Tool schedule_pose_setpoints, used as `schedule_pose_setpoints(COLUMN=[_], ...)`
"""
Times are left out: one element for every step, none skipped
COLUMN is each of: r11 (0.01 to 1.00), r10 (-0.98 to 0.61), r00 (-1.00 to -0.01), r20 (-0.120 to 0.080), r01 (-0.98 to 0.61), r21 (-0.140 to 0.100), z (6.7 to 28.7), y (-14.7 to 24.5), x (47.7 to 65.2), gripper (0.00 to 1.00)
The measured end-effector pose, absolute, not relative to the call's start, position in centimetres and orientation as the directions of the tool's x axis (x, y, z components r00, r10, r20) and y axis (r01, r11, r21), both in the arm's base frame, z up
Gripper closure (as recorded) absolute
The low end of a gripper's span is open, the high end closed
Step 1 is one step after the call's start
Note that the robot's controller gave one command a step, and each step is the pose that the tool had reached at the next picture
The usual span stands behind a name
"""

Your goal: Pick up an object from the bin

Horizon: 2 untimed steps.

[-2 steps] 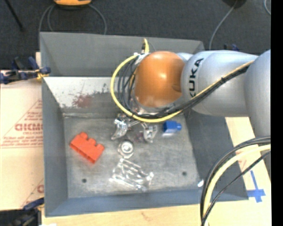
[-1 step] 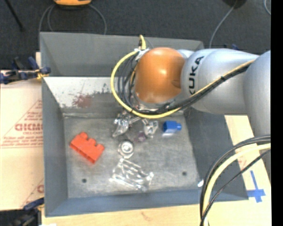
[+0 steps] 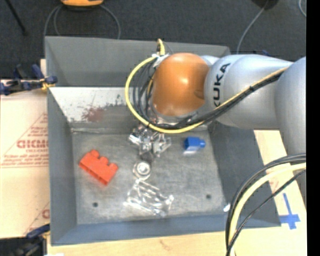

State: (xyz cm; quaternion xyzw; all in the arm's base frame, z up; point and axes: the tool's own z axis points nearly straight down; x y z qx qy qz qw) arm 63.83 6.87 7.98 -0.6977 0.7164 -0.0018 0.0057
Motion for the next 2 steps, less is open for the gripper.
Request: schedule_pose_setpoints(r11=[0.015,0.038], r10=[-1.0,-0.999], r00=[-0.015,-0.038], r20=[-0.004,-0.003], r01=[-1.0,-0.999], r21=[-0.011,0.0], z=[11.2,15.1], y=[7.3,6.7], x=[62.9,54.2], gripper=[1.0,1.0])
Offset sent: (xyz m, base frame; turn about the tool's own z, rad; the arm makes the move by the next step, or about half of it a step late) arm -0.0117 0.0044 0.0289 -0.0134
